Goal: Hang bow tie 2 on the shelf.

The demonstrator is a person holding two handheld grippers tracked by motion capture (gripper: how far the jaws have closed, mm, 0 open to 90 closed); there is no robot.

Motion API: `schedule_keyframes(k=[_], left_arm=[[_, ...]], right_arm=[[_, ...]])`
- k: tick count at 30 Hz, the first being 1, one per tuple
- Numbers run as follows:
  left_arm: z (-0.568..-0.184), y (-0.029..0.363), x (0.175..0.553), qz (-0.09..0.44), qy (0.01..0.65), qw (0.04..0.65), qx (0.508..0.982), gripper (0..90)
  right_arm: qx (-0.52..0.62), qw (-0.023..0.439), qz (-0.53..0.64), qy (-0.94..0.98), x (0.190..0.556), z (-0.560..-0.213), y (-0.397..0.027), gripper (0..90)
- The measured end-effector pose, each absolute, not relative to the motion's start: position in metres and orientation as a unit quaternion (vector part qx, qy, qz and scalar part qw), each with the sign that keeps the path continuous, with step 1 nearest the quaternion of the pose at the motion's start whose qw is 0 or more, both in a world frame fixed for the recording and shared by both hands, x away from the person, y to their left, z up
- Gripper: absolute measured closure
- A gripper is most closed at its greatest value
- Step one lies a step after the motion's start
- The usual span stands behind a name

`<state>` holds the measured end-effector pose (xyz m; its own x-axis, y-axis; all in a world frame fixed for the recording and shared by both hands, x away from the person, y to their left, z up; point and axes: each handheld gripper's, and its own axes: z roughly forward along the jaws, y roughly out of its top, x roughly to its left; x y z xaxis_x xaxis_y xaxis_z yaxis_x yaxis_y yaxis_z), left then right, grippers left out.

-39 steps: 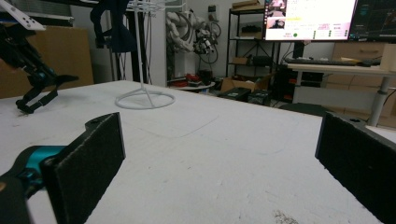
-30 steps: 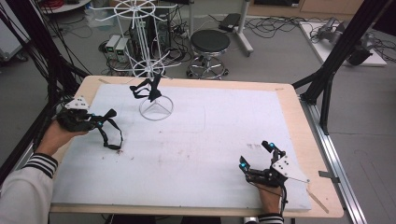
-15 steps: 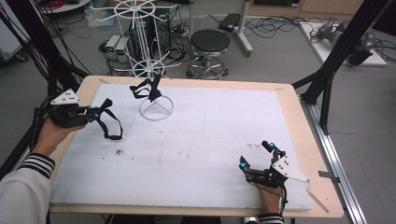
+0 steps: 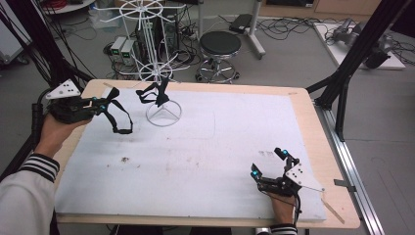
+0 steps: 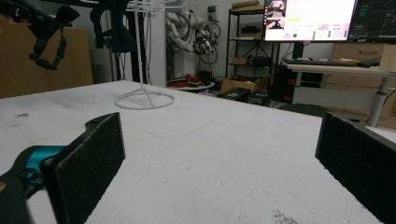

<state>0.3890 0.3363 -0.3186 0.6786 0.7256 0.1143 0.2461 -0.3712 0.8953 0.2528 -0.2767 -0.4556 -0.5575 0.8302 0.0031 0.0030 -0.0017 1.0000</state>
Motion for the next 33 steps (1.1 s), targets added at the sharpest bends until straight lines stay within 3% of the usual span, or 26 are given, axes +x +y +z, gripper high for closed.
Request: schedule_keyframes(k=[33], left_arm=[[-0.28, 0.309, 0.396, 0.286, 0.278, 0.529, 0.749, 75.8]], right_arm=[[0.333, 0.333, 0.625, 0.623, 0.253, -0.456, -0.277, 0.7]])
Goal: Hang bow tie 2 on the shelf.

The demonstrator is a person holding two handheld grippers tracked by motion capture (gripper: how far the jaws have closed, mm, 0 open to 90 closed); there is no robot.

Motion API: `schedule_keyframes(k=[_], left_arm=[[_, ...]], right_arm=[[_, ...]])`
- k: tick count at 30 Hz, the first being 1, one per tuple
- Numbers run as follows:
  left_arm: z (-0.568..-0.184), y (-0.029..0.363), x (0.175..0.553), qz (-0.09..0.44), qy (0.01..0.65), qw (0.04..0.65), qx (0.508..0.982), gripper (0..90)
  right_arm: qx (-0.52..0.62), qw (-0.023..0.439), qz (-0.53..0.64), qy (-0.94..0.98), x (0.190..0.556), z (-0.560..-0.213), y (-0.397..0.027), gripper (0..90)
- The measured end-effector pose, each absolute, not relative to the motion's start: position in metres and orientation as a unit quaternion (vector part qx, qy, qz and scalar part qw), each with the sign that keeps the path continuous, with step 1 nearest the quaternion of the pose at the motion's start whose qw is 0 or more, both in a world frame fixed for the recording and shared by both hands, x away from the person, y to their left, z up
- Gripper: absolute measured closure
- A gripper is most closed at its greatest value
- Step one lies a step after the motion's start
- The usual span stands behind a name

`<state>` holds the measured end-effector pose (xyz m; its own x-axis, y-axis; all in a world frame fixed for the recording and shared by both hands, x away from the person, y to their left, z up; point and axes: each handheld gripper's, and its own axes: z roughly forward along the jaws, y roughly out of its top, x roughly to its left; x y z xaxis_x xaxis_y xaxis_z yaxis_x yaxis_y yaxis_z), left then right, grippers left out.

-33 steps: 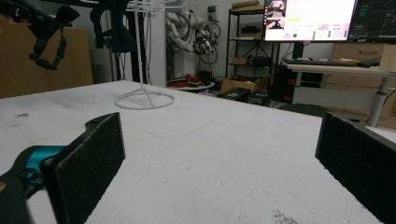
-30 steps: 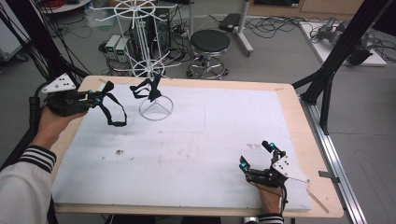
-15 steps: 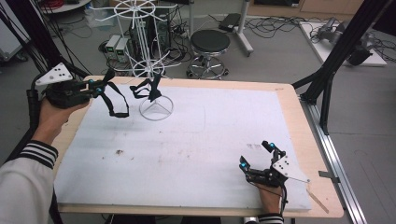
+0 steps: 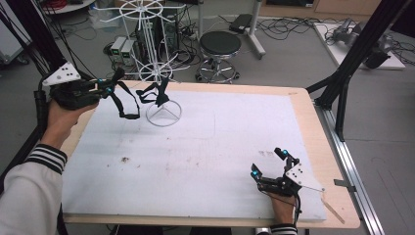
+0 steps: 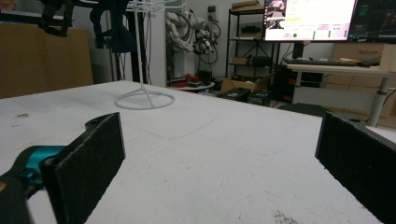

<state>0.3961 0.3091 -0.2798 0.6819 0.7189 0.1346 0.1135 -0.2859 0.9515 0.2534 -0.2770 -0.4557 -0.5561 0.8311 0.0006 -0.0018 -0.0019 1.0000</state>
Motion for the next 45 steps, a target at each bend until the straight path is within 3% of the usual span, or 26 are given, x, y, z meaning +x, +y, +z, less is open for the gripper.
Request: schedule_keyframes(k=[23, 45], left_arm=[[-0.295, 0.291, 0.412, 0.278, 0.297, 0.535, 0.74, 75.7], [-0.32, 0.274, 0.421, 0.303, 0.329, 0.52, 0.728, 75.7]], right_arm=[[0.333, 0.332, 0.626, 0.622, 0.253, -0.456, -0.277, 0.7], [0.332, 0.332, 0.626, 0.623, 0.253, -0.456, -0.277, 0.7]])
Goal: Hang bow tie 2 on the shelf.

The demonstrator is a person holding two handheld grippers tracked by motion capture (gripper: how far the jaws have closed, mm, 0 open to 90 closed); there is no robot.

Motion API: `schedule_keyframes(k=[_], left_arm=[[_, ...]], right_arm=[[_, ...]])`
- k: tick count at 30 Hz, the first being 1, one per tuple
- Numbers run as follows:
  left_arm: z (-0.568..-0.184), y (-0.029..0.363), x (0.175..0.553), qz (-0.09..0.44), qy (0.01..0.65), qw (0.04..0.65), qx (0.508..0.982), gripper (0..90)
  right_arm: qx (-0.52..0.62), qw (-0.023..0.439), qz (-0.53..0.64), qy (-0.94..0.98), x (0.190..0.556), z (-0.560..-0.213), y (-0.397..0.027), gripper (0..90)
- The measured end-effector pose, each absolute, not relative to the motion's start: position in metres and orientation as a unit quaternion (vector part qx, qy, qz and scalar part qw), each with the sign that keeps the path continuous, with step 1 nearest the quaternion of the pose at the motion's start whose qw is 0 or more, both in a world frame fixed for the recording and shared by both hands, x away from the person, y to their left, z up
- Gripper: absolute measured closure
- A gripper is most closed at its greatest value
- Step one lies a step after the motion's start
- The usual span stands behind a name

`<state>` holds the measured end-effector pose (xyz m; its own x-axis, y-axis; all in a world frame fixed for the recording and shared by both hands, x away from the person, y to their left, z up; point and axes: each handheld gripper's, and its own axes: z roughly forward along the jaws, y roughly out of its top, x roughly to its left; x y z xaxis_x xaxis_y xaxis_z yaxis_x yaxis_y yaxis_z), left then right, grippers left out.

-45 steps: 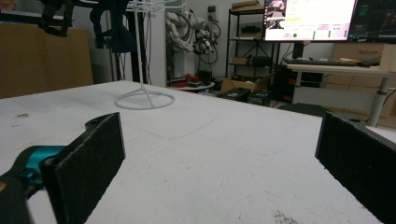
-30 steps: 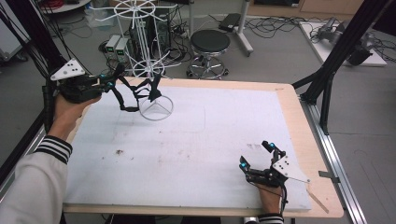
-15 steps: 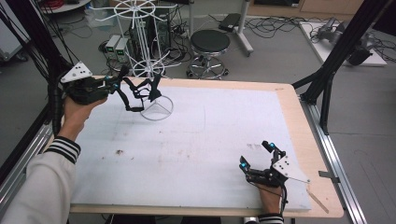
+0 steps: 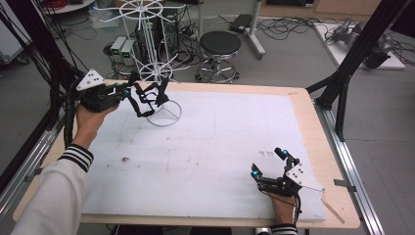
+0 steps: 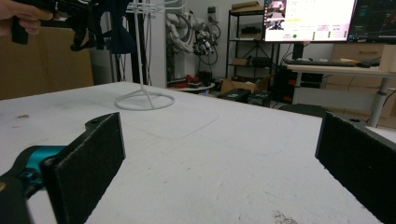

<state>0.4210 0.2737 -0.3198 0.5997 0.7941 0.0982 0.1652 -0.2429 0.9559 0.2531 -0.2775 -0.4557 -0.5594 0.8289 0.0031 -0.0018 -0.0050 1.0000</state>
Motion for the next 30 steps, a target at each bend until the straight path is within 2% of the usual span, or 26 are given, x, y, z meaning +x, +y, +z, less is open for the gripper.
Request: schedule_keyframes(k=[20, 21, 23, 25, 28, 29, 30], left_arm=[[-0.324, 0.267, 0.424, 0.299, 0.344, 0.505, 0.733, 73.9], [-0.324, 0.267, 0.424, 0.296, 0.344, 0.506, 0.734, 71.8], [-0.325, 0.267, 0.424, 0.288, 0.348, 0.508, 0.734, 59.8], [-0.326, 0.266, 0.425, 0.276, 0.351, 0.509, 0.736, 46.0], [-0.33, 0.264, 0.422, 0.278, 0.338, 0.507, 0.742, 20.0], [-0.332, 0.263, 0.42, 0.282, 0.335, 0.507, 0.743, 15.5], [-0.333, 0.263, 0.418, 0.282, 0.333, 0.505, 0.745, 15.2]], right_arm=[[0.334, 0.331, 0.628, 0.621, 0.253, -0.456, -0.278, 0.7], [0.333, 0.331, 0.627, 0.621, 0.253, -0.456, -0.278, 0.6], [0.334, 0.331, 0.628, 0.62, 0.253, -0.456, -0.278, 0.7], [0.334, 0.332, 0.627, 0.62, 0.253, -0.456, -0.277, 0.6], [0.333, 0.333, 0.626, 0.621, 0.253, -0.456, -0.278, 0.7], [0.333, 0.333, 0.626, 0.621, 0.253, -0.456, -0.278, 0.7], [0.335, 0.331, 0.626, 0.621, 0.253, -0.456, -0.277, 0.7]])
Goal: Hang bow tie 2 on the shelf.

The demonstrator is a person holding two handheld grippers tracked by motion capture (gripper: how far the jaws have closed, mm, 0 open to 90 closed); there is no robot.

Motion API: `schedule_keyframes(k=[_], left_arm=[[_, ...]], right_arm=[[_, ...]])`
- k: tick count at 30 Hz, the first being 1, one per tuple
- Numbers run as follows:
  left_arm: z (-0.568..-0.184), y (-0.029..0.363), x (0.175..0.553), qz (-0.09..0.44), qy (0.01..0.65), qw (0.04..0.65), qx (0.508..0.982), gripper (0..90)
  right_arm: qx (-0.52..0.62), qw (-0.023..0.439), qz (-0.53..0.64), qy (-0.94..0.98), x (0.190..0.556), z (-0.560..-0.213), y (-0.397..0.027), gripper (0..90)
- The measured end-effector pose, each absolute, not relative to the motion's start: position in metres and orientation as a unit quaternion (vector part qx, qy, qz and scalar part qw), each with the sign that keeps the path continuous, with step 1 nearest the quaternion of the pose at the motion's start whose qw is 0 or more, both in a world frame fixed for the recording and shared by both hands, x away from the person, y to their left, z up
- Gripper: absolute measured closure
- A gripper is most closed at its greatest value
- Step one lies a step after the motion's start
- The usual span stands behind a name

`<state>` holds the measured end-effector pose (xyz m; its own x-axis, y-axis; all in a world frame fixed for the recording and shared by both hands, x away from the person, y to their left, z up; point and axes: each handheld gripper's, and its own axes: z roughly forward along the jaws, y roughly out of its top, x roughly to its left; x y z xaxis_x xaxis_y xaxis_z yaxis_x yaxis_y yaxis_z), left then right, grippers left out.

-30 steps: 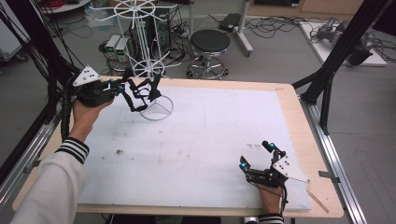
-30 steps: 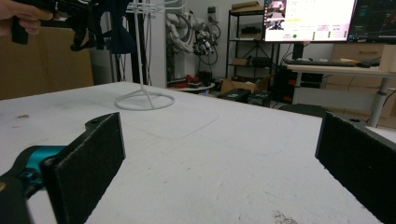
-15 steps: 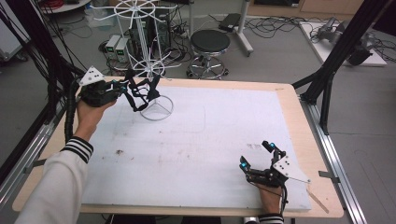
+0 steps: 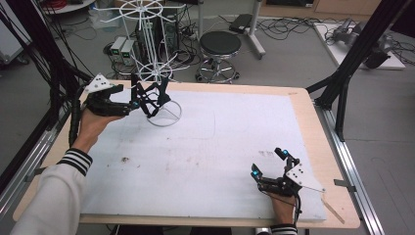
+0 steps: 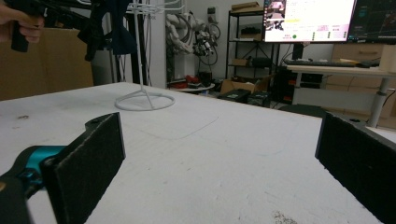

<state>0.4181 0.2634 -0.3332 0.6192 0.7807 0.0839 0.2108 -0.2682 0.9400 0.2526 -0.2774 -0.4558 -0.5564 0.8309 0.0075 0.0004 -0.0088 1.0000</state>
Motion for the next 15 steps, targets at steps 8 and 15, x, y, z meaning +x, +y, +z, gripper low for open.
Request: schedule_keyframes(k=[8, 15], left_arm=[[-0.345, 0.275, 0.387, 0.292, 0.31, 0.534, 0.731, 14.7], [-0.359, 0.286, 0.353, 0.294, 0.289, 0.577, 0.705, 14.7]], right_arm=[[0.334, 0.33, 0.629, 0.62, 0.253, -0.456, -0.278, 0.7], [0.332, 0.333, 0.629, 0.619, 0.253, -0.456, -0.278, 0.7]])
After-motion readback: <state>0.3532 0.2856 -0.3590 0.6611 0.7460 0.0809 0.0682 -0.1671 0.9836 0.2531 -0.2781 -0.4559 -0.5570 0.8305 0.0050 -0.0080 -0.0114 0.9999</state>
